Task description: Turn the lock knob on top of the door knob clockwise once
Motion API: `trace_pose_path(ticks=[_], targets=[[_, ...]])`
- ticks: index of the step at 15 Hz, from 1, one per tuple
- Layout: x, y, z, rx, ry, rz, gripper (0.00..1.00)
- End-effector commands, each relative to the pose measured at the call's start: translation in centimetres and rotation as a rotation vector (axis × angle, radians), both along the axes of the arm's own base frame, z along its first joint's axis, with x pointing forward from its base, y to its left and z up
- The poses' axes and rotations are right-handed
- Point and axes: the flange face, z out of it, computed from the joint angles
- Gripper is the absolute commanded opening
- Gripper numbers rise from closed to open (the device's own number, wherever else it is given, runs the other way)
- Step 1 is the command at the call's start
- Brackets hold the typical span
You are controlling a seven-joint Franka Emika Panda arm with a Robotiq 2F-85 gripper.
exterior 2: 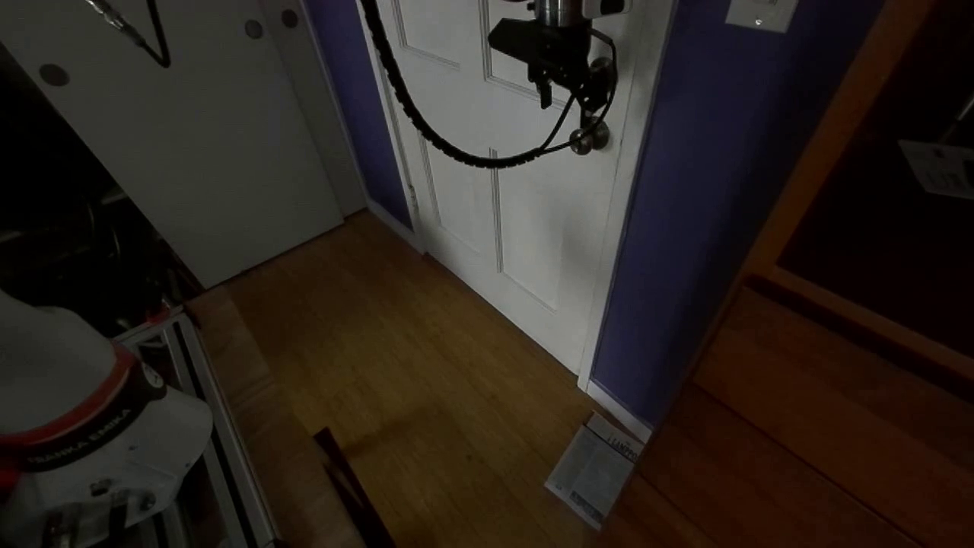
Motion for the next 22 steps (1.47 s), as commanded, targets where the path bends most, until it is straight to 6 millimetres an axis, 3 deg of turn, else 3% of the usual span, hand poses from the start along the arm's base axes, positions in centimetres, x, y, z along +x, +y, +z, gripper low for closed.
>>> trace_pose_path(ticks=[1,5,11,15,16,17,19,22], targets=[[-4.2,0.2,1.1,-0.044,-0.098,0.041,1.00],[-8.4,0.1,1.7,-0.042,-0.170,0.039,1.00],[-17.9,-0.8,2.0,-0.043,-0.070,0.006,1.00],[-22.5,-2.4,2.9,-0.058,-0.079,-0.012,1.00],[-23.3,-2.9,3.3,-0.065,-0.112,0.012,1.00],[-20.5,-2.2,2.9,-0.047,-0.087,-0.011,1.00],[-22.0,-2.7,3.5,-0.050,-0.100,-0.004,1.00],[-22.6,-2.8,3.7,-0.051,-0.104,-0.001,1.00]])
